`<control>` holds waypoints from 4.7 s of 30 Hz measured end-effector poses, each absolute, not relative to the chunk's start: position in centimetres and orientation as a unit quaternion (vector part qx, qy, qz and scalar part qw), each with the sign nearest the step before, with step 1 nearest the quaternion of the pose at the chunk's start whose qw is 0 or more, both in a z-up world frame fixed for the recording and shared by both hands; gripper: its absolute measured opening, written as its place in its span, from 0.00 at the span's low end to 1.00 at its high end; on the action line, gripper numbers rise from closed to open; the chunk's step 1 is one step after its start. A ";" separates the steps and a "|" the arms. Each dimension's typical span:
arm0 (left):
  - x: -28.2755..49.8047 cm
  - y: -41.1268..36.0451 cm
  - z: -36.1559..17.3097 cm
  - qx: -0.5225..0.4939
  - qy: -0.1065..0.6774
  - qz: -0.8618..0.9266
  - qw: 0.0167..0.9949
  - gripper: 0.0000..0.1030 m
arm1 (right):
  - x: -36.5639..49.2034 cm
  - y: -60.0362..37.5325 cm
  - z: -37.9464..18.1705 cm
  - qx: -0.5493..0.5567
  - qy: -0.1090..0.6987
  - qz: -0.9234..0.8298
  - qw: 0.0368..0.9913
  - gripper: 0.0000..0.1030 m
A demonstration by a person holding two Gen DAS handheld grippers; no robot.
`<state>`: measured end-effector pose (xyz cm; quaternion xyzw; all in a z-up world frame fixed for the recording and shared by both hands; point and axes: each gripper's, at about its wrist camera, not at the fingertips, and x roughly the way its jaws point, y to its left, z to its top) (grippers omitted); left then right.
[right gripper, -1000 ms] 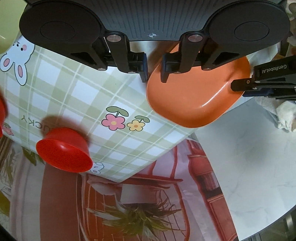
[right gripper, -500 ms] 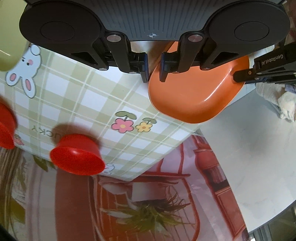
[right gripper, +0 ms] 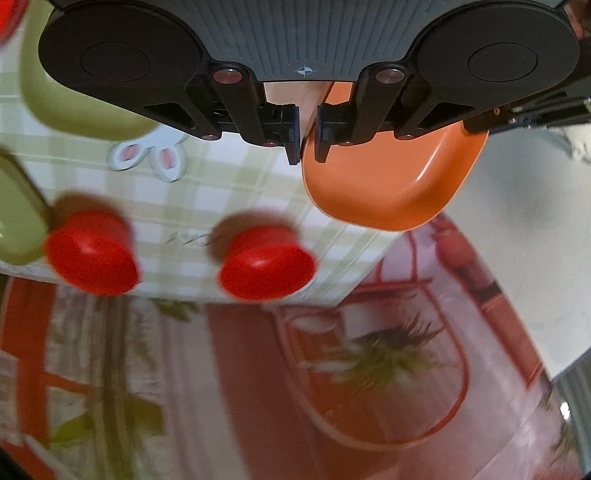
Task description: Organize plates and bowls
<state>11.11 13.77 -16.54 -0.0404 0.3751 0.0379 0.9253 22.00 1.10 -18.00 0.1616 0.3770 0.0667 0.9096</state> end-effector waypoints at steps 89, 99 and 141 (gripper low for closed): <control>12.5 -1.1 -21.9 0.032 0.447 -0.059 0.892 0.15 | 14.1 -16.7 -22.7 0.196 0.378 -0.048 0.904 0.15; 12.8 -0.2 -22.1 0.004 0.441 -0.055 0.896 0.15 | 14.0 -16.6 -22.5 0.191 0.374 -0.049 0.906 0.15; 16.0 -6.0 -16.7 0.021 0.326 -0.112 0.939 0.28 | 10.5 -25.7 -17.3 0.109 0.314 -0.073 0.940 0.16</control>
